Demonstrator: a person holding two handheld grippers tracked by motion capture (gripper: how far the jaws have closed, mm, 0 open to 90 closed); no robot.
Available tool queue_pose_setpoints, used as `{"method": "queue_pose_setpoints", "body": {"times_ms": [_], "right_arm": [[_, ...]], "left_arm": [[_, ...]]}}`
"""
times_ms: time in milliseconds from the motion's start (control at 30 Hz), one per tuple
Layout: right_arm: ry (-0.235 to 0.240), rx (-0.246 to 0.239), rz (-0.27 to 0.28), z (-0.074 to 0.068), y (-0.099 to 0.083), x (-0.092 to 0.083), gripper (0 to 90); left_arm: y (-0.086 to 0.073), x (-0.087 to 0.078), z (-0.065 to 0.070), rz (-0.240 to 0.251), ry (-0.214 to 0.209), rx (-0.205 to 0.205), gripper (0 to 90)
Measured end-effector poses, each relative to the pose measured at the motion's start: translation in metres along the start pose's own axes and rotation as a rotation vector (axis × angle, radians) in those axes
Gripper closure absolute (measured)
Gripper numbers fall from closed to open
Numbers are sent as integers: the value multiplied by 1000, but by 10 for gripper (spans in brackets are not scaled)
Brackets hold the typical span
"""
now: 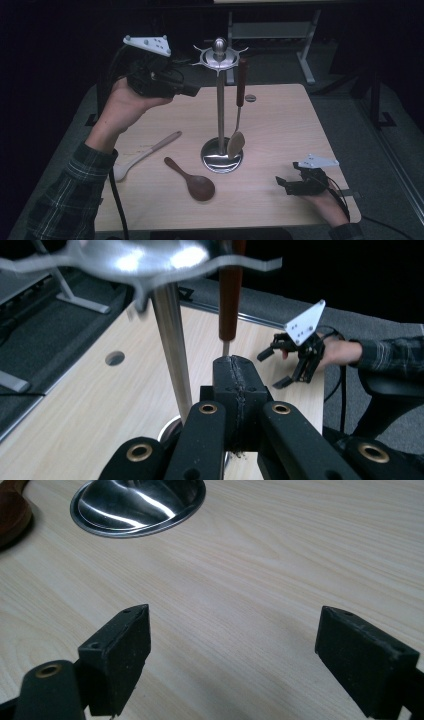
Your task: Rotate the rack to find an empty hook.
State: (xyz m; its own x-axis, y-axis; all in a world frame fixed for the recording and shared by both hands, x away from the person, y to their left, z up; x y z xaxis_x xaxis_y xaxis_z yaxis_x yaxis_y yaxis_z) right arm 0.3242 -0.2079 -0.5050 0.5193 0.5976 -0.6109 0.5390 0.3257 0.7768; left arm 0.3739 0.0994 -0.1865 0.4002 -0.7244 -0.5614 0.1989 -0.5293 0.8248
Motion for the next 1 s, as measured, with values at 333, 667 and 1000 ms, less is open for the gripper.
{"method": "queue_pose_setpoints", "body": {"times_ms": [333,667,1000], "right_arm": [[-2,-1,1,1,0,1,145],[0,0,3,1,0,1,145],[1,2,3,2,-1,1,145]], "left_arm": [[26,-9,-13,24,51,4,900],[27,-10,-28,22,96,-10,900],[29,-5,-48,29,125,-44,900]]}}
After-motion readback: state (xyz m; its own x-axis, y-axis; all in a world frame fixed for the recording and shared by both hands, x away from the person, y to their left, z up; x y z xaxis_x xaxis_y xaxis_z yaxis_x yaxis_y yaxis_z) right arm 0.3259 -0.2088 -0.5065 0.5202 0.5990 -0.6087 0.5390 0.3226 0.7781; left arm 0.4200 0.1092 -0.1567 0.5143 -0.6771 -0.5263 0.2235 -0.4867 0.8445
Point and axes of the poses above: each handheld gripper's, and its own axes: x roughly forward along the jaws, y roughly out of its top, z roughly to its right, the point moved 8 cm from there along x, roughly forward along the jaws, and after that the axes turned 8 degrees about y, right-handed, at the moved point
